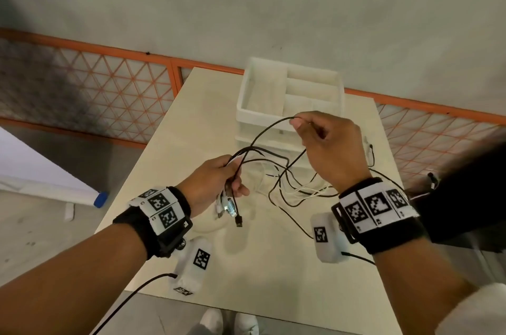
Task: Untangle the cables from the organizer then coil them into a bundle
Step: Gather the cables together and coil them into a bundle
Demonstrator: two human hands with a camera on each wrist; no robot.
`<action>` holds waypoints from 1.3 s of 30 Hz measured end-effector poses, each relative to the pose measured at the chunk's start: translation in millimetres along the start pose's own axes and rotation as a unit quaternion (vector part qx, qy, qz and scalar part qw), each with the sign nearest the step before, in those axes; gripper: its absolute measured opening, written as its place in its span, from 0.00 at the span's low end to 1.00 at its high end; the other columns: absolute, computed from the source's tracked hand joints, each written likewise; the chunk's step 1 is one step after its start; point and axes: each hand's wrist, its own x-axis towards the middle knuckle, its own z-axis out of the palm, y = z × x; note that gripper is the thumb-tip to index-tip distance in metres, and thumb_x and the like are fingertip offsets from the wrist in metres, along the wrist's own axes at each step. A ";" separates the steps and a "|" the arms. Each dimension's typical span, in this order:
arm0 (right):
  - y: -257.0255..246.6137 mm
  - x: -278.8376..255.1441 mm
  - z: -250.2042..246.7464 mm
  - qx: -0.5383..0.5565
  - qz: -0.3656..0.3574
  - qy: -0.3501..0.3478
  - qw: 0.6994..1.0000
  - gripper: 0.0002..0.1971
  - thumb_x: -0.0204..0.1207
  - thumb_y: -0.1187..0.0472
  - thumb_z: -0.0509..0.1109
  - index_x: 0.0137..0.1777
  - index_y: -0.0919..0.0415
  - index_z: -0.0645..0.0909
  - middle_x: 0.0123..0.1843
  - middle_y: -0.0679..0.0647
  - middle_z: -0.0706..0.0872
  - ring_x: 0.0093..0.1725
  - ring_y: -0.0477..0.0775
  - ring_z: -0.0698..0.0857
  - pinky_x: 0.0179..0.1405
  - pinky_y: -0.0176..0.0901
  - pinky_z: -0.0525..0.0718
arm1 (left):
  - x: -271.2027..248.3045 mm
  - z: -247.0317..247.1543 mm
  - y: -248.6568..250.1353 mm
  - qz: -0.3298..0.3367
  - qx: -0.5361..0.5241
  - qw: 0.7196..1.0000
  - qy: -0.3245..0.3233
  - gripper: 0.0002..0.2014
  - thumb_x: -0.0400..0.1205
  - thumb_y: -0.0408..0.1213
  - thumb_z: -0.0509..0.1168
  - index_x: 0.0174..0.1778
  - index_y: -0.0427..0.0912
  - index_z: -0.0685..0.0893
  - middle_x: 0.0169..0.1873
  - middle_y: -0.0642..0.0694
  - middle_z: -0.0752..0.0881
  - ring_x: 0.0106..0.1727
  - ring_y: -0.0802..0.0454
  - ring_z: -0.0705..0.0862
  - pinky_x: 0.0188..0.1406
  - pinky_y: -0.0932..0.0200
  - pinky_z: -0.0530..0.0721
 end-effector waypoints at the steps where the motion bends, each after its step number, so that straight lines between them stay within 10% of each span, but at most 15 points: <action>1: 0.7 1.7 -3.8 0.008 0.007 0.017 1.000 0.07 0.83 0.57 0.72 0.50 0.52 0.92 0.29 0.47 0.86 0.30 0.48 0.81 0.31 0.27 0.75 | 0.0 1.6 1.1 0.000 -0.008 1.000 -0.002 0.15 0.91 0.41 0.55 0.40 0.38 0.75 0.25 0.43 0.77 0.36 0.42 0.88 0.52 0.44 0.85; 11: 22.5 6.3 -26.1 0.066 0.053 0.118 0.989 0.03 0.79 0.55 0.77 0.47 0.52 0.92 0.29 0.56 0.84 0.28 0.47 0.74 0.30 0.38 0.76 | -0.9 6.2 25.4 0.035 0.068 0.996 -0.042 0.18 0.87 0.48 0.61 0.34 0.44 0.77 0.24 0.53 0.65 0.24 0.54 0.62 0.24 0.60 0.72; 19: 103.9 -27.6 -36.3 -0.216 0.310 -0.150 0.914 0.18 0.82 0.50 0.71 0.40 0.63 0.92 0.37 0.59 0.91 0.35 0.54 0.81 0.37 0.44 0.76 | 7.1 -11.7 57.2 0.093 0.080 0.988 0.094 0.13 0.79 0.44 0.74 0.45 0.36 0.83 0.21 0.50 0.63 0.20 0.54 0.59 0.16 0.62 0.64; 26: 69.4 16.9 -68.9 -0.034 0.190 0.164 0.967 0.19 0.82 0.38 0.66 0.42 0.51 0.86 0.33 0.48 0.89 0.29 0.51 0.86 0.31 0.43 0.80 | 18.7 -16.3 40.0 0.030 0.110 0.976 0.183 0.20 0.81 0.48 0.71 0.30 0.42 0.72 0.25 0.45 0.62 0.22 0.51 0.59 0.17 0.61 0.62; 30: 83.3 16.7 -63.9 0.000 0.277 0.115 0.954 0.20 0.82 0.37 0.64 0.45 0.52 0.85 0.39 0.52 0.92 0.28 0.55 0.88 0.37 0.53 0.88 | 21.2 -20.3 41.9 0.026 0.082 0.974 0.211 0.18 0.81 0.48 0.71 0.35 0.40 0.74 0.27 0.44 0.63 0.24 0.50 0.59 0.19 0.60 0.63; 36: 50.2 24.5 -70.6 0.008 0.087 0.127 0.988 0.08 0.81 0.41 0.68 0.49 0.42 0.83 0.53 0.45 0.91 0.36 0.50 0.91 0.45 0.55 0.89 | 21.8 -19.9 41.7 0.018 0.079 0.978 0.192 0.15 0.82 0.48 0.70 0.41 0.39 0.77 0.26 0.45 0.64 0.23 0.51 0.60 0.19 0.61 0.63; 39: 68.2 29.6 -70.2 -0.056 0.121 0.121 0.984 0.07 0.80 0.54 0.72 0.53 0.39 0.82 0.53 0.42 0.90 0.43 0.59 0.92 0.50 0.56 0.91 | 19.9 -14.2 44.2 0.019 0.079 0.982 0.170 0.18 0.82 0.47 0.69 0.34 0.40 0.75 0.22 0.48 0.65 0.21 0.52 0.60 0.21 0.60 0.64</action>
